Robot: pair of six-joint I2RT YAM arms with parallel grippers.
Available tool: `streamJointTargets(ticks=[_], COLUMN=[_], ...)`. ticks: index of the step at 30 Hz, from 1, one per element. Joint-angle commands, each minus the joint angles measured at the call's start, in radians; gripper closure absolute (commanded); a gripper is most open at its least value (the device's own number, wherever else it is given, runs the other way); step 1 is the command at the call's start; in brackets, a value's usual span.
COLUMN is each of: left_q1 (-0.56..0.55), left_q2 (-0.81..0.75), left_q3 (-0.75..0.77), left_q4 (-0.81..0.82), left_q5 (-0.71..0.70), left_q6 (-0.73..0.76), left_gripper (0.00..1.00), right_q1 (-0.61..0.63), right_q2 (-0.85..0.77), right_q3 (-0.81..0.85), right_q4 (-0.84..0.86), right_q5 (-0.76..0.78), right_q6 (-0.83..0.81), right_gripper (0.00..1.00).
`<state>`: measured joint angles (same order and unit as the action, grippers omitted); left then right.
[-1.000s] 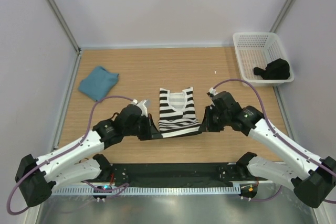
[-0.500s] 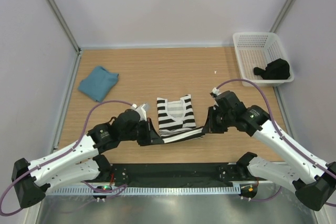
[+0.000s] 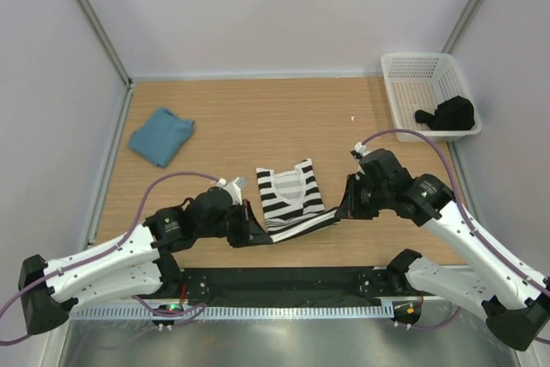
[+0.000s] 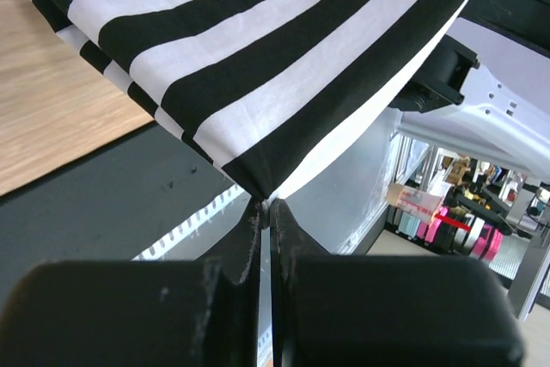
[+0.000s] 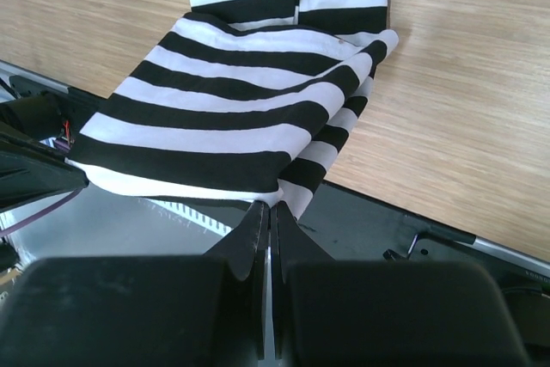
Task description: Fold and stack the tank tops
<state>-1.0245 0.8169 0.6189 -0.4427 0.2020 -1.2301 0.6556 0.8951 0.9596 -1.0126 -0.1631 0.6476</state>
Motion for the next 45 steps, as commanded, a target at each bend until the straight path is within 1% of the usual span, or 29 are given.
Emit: streamJointTargets(ticks=[1,12,17,20,27,31,33,35,39,45], left_q1=[-0.042,-0.187,-0.189,-0.189,-0.187,-0.184,-0.183,-0.178,-0.169,-0.115], left_q2=[-0.019,0.030,0.004,-0.019,-0.024,-0.033,-0.041,-0.051,-0.056,-0.053], left_q3=[-0.013,-0.015,-0.047,-0.048,-0.024,-0.011,-0.010,-0.013,-0.007,-0.016], left_q4=[-0.010,0.048,0.128,0.139,0.114,0.101,0.090,0.082,0.059,0.049], left_q5=[-0.038,-0.122,-0.145,-0.168,-0.193,-0.248,-0.285,-0.303,-0.322,-0.303], left_q6=[-0.046,-0.100,-0.130,-0.152,-0.175,-0.184,-0.215,-0.233,-0.241,-0.269], left_gripper=[0.99,0.98,0.99,0.99,0.98,0.98,0.98,0.97,0.96,0.96], right_q1=[-0.001,-0.001,-0.001,-0.002,-0.001,-0.002,-0.001,-0.002,-0.001,-0.007], right_q2=[-0.038,-0.104,-0.073,-0.045,0.016,0.059,0.076,0.100,0.140,0.192], right_q3=[0.024,-0.010,0.013,0.034,0.103,0.146,0.156,0.165,0.166,0.176], right_q4=[-0.040,-0.066,-0.052,-0.038,-0.034,-0.023,-0.012,-0.003,0.020,0.054], right_q5=[0.037,0.042,0.066,0.092,0.158,0.158,0.158,0.194,0.201,0.212], right_q6=[0.006,0.017,-0.008,-0.022,-0.046,-0.065,-0.071,-0.083,-0.098,-0.109], right_gripper=[0.99,0.99,0.99,0.99,0.99,0.99,0.99,0.99,0.99,0.99])
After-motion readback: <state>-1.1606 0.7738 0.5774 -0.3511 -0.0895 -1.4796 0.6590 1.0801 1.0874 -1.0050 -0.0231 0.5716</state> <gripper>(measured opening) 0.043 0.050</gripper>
